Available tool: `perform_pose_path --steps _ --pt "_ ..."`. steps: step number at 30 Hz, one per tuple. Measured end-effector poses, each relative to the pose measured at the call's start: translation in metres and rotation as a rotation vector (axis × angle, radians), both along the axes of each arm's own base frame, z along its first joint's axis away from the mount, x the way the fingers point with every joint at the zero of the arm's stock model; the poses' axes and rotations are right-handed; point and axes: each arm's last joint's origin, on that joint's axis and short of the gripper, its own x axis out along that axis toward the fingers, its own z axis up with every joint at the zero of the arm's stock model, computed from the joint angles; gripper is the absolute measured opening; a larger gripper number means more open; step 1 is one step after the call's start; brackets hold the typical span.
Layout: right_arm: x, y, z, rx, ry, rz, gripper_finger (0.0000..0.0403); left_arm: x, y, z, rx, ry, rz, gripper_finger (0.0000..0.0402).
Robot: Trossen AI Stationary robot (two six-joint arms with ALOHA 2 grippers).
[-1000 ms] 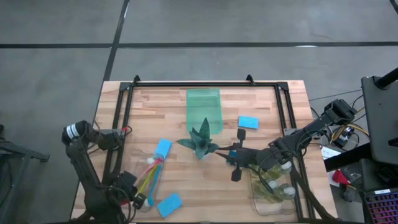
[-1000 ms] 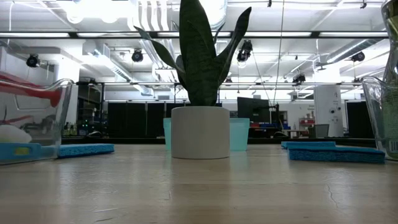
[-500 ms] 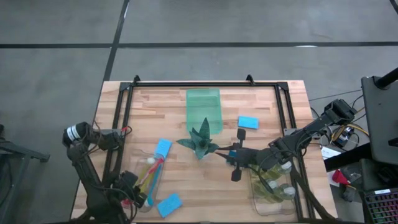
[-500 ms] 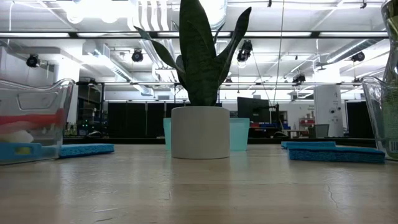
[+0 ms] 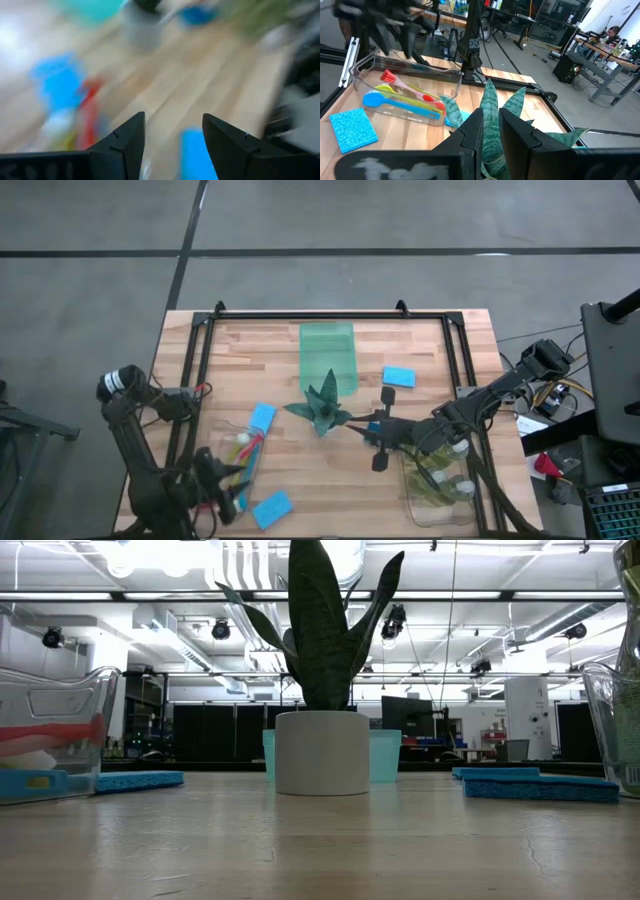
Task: Pick & Place Kitchen Sink Supplies
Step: Put the blue sponge into the green transparent bin
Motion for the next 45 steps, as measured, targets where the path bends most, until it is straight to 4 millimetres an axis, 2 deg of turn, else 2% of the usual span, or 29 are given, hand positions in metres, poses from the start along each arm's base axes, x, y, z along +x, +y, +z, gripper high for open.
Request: perform_pose_path --steps 4,10,13,20,25,32,38,45 --pt "0.000 0.000 0.000 0.000 0.000 0.000 0.0056 0.018 -0.012 0.009 0.135 -0.180 -0.138 0.0188" --pt "0.000 0.000 0.000 0.000 0.000 0.000 0.0056 0.060 -0.017 0.009 0.133 -0.131 -0.322 0.0188" --pt "0.000 0.000 0.000 0.000 0.000 0.000 0.0056 0.078 -0.013 -0.002 0.118 -0.055 -0.358 0.0188" --pt "0.000 0.000 -0.001 0.002 0.007 -0.002 0.0056 0.111 -0.014 -0.045 0.041 0.191 -0.513 0.0188" --pt "0.000 0.000 -0.001 0.001 0.008 -0.002 0.0056 0.118 -0.019 -0.063 -0.041 0.291 -0.567 0.0188" --pt "0.000 0.000 -0.001 0.002 0.008 -0.002 0.0056 0.125 -0.034 -0.079 -0.100 0.292 -0.699 0.0188" --pt "0.000 0.000 -0.001 0.009 0.006 -0.003 0.0056 0.128 -0.036 -0.106 -0.083 0.387 -0.704 0.0188" --pt "0.000 0.000 -0.001 0.009 0.006 -0.003 0.0056 0.130 -0.034 -0.116 -0.079 0.431 -0.664 0.0187"
